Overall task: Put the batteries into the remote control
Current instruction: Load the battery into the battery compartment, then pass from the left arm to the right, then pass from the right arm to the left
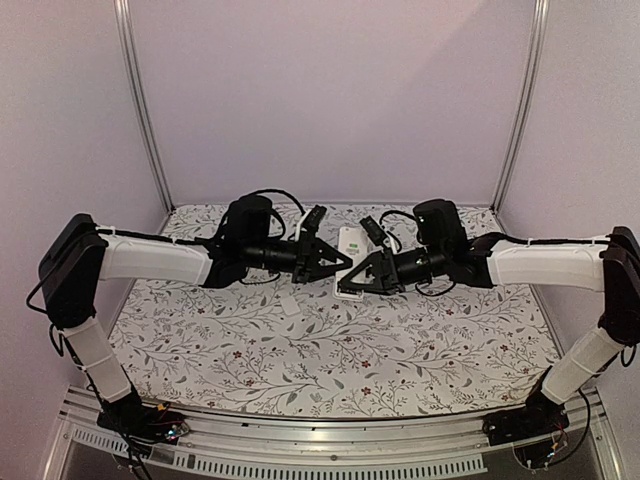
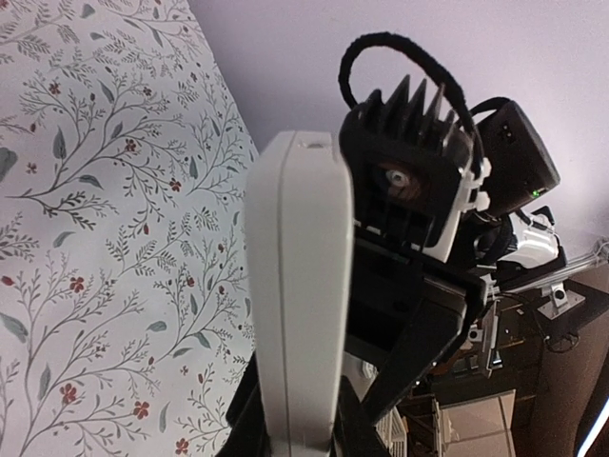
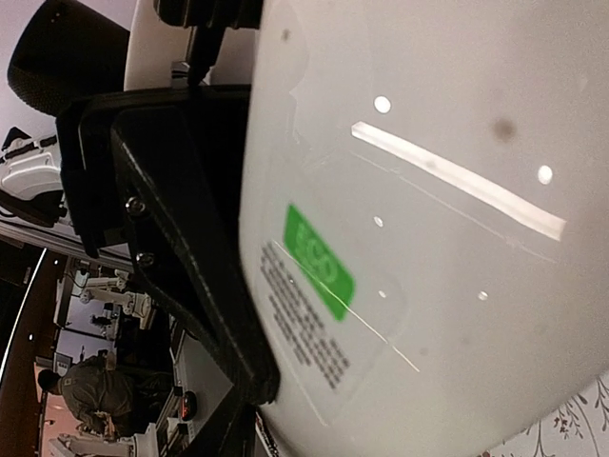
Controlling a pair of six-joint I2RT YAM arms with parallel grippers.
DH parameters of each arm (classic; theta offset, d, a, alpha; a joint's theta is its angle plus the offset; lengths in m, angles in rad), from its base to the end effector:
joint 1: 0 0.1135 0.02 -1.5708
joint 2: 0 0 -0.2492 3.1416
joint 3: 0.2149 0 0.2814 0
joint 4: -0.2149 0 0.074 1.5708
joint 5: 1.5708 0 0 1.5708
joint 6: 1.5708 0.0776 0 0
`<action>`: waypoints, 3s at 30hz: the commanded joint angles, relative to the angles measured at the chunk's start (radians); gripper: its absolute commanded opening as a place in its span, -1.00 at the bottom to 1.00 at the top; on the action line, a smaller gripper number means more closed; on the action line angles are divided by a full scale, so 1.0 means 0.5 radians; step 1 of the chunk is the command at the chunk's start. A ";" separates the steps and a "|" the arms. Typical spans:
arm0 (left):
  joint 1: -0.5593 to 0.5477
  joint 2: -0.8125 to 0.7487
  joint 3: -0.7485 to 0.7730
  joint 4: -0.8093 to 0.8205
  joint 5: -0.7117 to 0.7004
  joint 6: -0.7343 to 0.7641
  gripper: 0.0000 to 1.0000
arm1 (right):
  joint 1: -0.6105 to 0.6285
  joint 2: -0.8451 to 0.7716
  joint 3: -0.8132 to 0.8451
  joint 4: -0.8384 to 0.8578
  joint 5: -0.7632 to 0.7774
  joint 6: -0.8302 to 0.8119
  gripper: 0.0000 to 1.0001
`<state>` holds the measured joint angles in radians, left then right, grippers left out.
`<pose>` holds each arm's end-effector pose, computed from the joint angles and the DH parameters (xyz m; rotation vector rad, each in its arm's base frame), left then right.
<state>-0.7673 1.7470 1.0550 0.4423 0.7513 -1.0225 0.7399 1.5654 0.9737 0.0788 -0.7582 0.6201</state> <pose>0.2802 -0.3438 0.1973 0.3769 2.1989 -1.8193 0.2549 0.3050 0.1952 -0.6684 2.2509 1.5489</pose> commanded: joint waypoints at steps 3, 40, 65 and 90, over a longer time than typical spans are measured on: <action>0.016 -0.077 0.024 0.180 0.057 -0.033 -1.00 | 0.038 0.019 0.038 -0.545 0.263 -0.307 -0.25; -0.112 -0.024 0.246 -0.140 0.542 0.498 -1.00 | -0.308 -0.298 -0.090 0.255 -0.408 0.200 0.10; 0.117 -0.289 0.299 -1.161 -0.124 1.204 0.98 | -0.380 -0.291 -0.290 0.337 -0.234 0.302 -1.00; -0.437 0.212 0.716 -1.601 -1.343 1.665 0.96 | -0.297 0.130 -0.520 0.945 0.343 0.603 -0.95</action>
<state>-0.9592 1.7905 1.3384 -0.2962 0.1345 -0.1860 0.5785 1.6218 0.7311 0.4751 -0.6151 0.8951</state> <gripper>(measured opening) 0.986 0.136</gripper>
